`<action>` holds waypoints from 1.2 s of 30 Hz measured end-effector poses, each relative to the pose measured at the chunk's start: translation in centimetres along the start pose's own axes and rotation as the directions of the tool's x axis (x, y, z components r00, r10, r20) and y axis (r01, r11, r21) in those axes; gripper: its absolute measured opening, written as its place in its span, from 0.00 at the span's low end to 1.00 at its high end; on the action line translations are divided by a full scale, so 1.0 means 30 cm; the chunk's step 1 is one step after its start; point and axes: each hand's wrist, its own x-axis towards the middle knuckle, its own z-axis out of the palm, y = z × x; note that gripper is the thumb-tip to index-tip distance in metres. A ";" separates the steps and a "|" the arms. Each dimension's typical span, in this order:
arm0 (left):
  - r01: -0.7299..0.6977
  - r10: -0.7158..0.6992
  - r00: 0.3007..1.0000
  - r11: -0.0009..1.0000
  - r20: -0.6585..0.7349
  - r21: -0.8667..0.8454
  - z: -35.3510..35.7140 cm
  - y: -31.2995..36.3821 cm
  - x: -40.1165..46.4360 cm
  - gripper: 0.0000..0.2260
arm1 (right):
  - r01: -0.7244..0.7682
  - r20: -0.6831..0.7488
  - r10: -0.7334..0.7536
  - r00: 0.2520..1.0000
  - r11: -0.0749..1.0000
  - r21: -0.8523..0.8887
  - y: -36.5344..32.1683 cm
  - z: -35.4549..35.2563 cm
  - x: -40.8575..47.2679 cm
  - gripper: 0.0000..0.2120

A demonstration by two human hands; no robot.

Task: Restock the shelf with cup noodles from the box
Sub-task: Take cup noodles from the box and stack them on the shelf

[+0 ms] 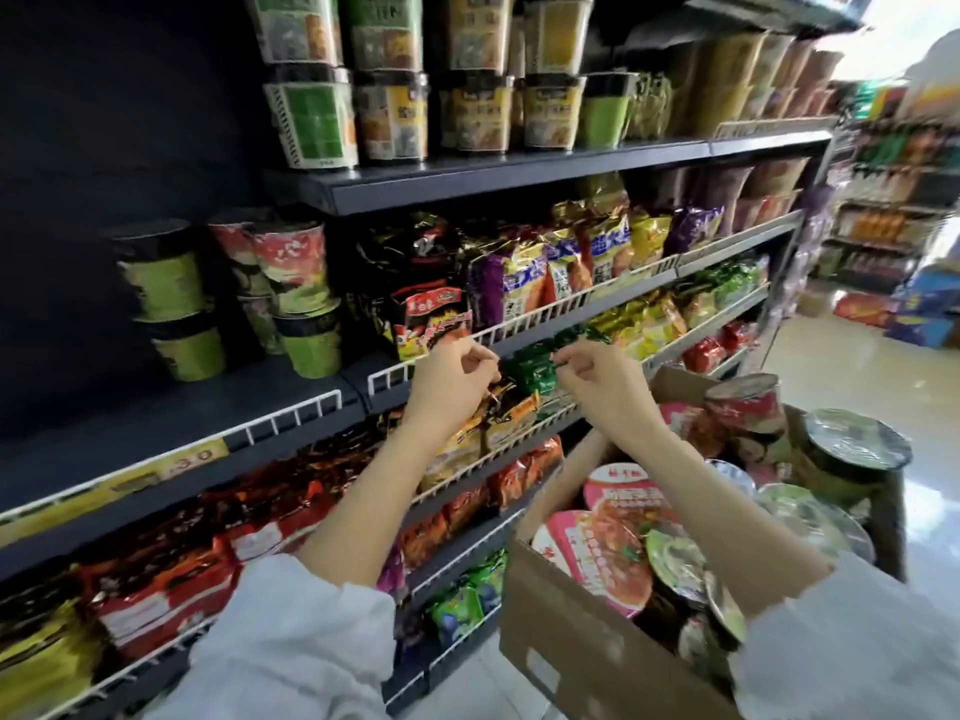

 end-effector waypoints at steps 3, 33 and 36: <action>-0.011 0.009 0.995 1.000 0.101 0.021 0.235 0.090 0.034 0.06 | -0.083 -0.008 0.082 0.997 0.995 -0.055 0.218 -0.131 -0.002 0.14; 0.469 -0.492 0.847 0.870 0.201 0.153 1.424 0.335 0.410 0.43 | -0.282 0.097 0.369 0.924 0.832 -0.477 1.198 -0.562 0.146 0.39; 0.473 -0.479 0.865 0.878 0.151 0.079 1.437 0.332 0.395 0.38 | -0.248 0.182 0.399 0.899 0.803 -0.542 1.201 -0.556 0.145 0.46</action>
